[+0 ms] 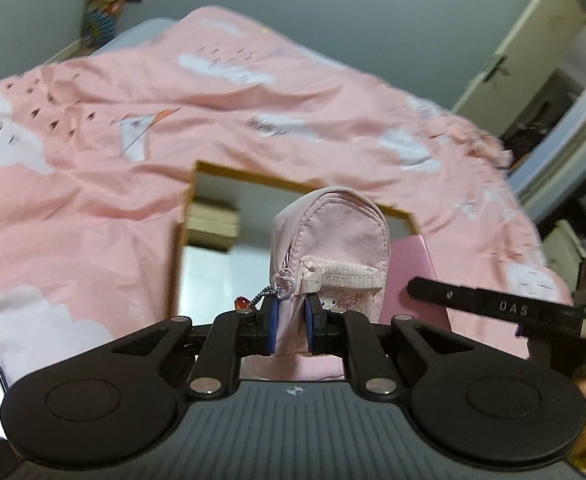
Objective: Organize objects
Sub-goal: 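Carry the backpack and the wallet over the orange box with both grippers, then lower the backpack into the box and open left while right lowers and releases wallet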
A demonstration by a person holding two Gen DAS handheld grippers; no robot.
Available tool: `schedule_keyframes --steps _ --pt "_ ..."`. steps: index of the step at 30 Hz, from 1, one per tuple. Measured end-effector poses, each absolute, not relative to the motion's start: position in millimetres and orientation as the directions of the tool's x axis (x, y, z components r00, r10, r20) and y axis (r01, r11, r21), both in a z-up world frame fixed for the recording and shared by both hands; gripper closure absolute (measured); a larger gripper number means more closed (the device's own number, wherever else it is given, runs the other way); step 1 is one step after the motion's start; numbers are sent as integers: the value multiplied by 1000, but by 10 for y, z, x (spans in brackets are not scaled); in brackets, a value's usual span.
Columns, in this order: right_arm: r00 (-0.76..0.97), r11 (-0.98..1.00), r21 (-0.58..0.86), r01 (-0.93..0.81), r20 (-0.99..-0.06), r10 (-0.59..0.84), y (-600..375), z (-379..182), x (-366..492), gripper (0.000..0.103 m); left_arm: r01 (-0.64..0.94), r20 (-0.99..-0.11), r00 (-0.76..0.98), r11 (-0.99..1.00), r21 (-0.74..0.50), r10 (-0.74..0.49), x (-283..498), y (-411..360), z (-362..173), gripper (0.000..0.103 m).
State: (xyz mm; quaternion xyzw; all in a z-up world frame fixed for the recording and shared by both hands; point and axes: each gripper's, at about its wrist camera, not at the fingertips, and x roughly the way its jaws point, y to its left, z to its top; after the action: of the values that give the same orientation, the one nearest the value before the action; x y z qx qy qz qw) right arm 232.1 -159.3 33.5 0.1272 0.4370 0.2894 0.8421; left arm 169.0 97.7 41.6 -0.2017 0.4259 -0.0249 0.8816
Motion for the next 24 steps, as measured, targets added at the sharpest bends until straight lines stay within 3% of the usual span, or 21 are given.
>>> schedule_keyframes --steps 6,16,19,24 --pt "350 806 523 -277 -726 592 -1220 -254 2561 84 -168 -762 612 907 -386 -210 1856 1158 192 88" --pt "162 747 645 -161 -729 665 -776 -804 2763 84 -169 -771 609 920 -354 -185 1995 1292 165 88" --pt "142 757 635 -156 -744 653 -756 -840 2785 83 -160 -770 606 918 -364 -200 2020 1319 135 88" --pt "141 832 507 -225 -828 543 -658 -837 2788 73 -155 -771 600 914 -375 -214 2062 1348 82 88"
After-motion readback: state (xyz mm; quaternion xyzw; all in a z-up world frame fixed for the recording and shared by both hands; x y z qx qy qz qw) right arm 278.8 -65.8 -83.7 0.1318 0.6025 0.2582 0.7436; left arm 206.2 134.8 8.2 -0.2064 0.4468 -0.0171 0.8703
